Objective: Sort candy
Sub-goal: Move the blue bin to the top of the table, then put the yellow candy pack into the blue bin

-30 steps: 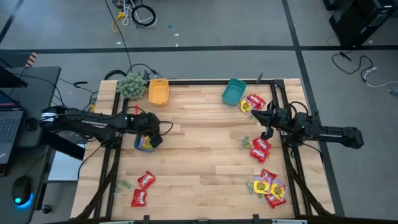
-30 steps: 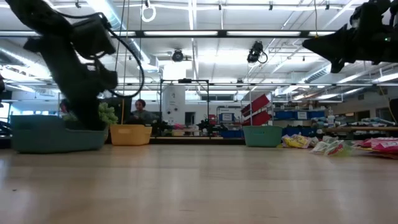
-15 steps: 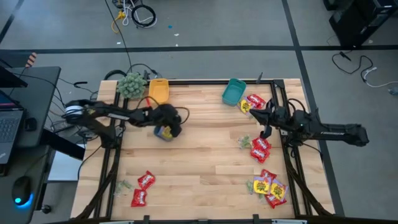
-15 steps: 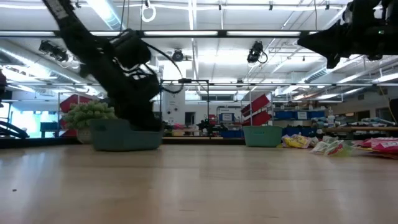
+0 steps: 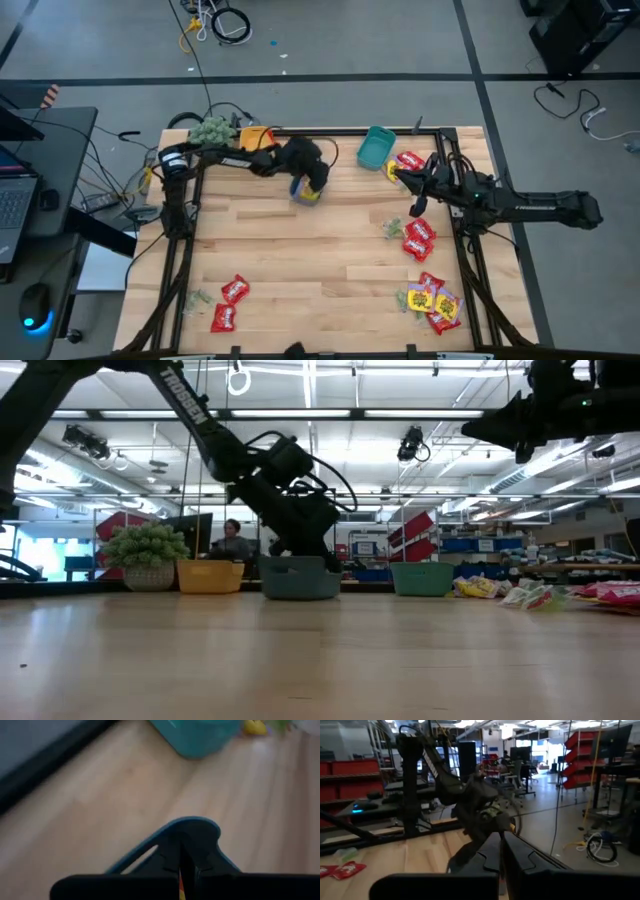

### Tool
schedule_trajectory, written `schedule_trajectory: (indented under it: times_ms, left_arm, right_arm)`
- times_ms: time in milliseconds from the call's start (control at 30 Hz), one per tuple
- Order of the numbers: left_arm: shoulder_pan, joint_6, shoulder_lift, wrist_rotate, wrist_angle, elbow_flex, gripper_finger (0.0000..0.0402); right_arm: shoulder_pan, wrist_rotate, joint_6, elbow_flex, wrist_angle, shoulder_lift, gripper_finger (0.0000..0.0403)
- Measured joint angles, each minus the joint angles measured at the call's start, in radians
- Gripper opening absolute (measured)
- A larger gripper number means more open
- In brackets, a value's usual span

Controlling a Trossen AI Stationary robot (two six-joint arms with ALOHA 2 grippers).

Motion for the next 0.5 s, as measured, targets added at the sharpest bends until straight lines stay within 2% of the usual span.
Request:
schedule_trajectory:
  times_ms: [167,233,433,500]
  left_arm:
    - [0.050,0.081,0.000,-0.013,-0.049,0.070,0.0000]
    - [0.070,0.119,-0.017,0.023,-0.095,0.085,0.0000]
    - [0.053,0.265,-0.161,0.086,-0.341,0.087,0.0000]
    - [0.031,0.283,-0.224,0.110,-0.373,0.062,0.0000]
  right_arm:
    - [-0.014,0.005,0.000,0.019,-0.001,0.054,0.0007]
    - [-0.022,0.006,0.000,0.028,-0.001,0.076,0.0007]
    - [-0.017,-0.001,0.009,0.087,-0.073,0.172,0.0007]
    - [-0.006,-0.005,0.011,0.118,-0.116,0.219,0.0007]
